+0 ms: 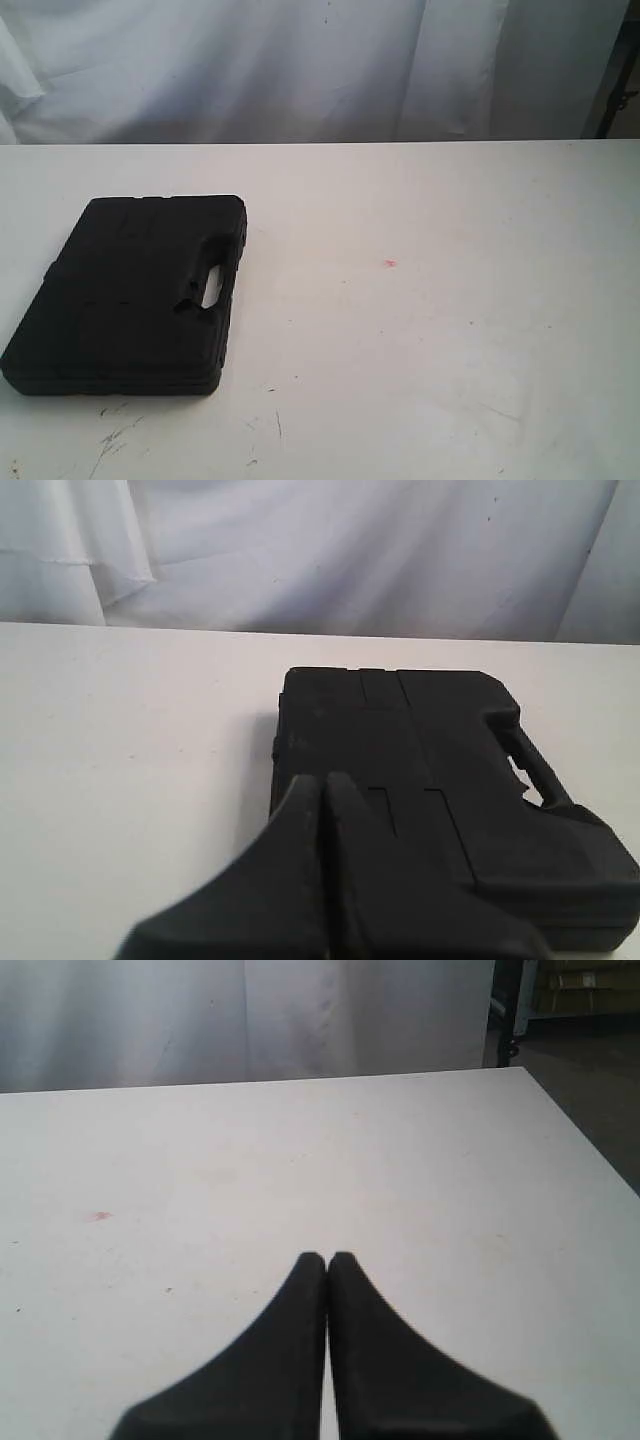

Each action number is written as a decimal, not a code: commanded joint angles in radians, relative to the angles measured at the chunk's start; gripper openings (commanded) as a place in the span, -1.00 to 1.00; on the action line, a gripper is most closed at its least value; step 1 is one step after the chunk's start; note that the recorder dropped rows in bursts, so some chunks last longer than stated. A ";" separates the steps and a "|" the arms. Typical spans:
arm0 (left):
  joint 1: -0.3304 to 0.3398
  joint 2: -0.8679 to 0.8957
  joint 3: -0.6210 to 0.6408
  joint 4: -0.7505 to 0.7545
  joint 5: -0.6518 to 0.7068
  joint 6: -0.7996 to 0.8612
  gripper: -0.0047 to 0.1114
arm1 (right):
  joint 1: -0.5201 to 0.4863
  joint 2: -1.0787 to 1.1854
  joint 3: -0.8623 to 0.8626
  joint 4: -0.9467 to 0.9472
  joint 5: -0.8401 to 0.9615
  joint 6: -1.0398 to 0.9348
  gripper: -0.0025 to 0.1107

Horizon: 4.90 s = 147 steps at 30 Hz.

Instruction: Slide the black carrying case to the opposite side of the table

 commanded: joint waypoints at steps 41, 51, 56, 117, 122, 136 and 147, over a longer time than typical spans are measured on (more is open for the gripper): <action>-0.004 0.835 -0.807 -0.224 0.106 -0.008 -0.92 | -0.006 -0.003 0.003 -0.018 -0.004 0.003 -0.96; -0.004 0.971 -0.853 -0.210 0.077 -0.008 -0.92 | -0.006 -0.003 0.003 -0.018 -0.004 0.003 -0.96; -0.004 0.971 -0.853 -0.211 0.068 -0.008 -0.92 | -0.006 -0.003 0.003 -0.018 -0.004 0.003 -0.96; -0.380 2.055 -1.491 -0.109 0.538 -0.301 -0.33 | -0.006 -0.003 0.003 -0.018 -0.004 0.003 -0.96; -0.380 2.080 -1.491 -0.084 0.531 -0.352 -0.33 | -0.006 -0.003 0.003 -0.018 -0.004 0.003 -0.96; -0.380 2.145 -1.491 -0.084 0.493 -0.353 -0.33 | -0.006 -0.003 0.003 -0.018 -0.004 0.003 -0.96; -0.380 2.146 -1.491 -0.090 0.494 -0.351 -0.33 | -0.006 -0.003 0.003 -0.018 -0.004 0.003 -0.96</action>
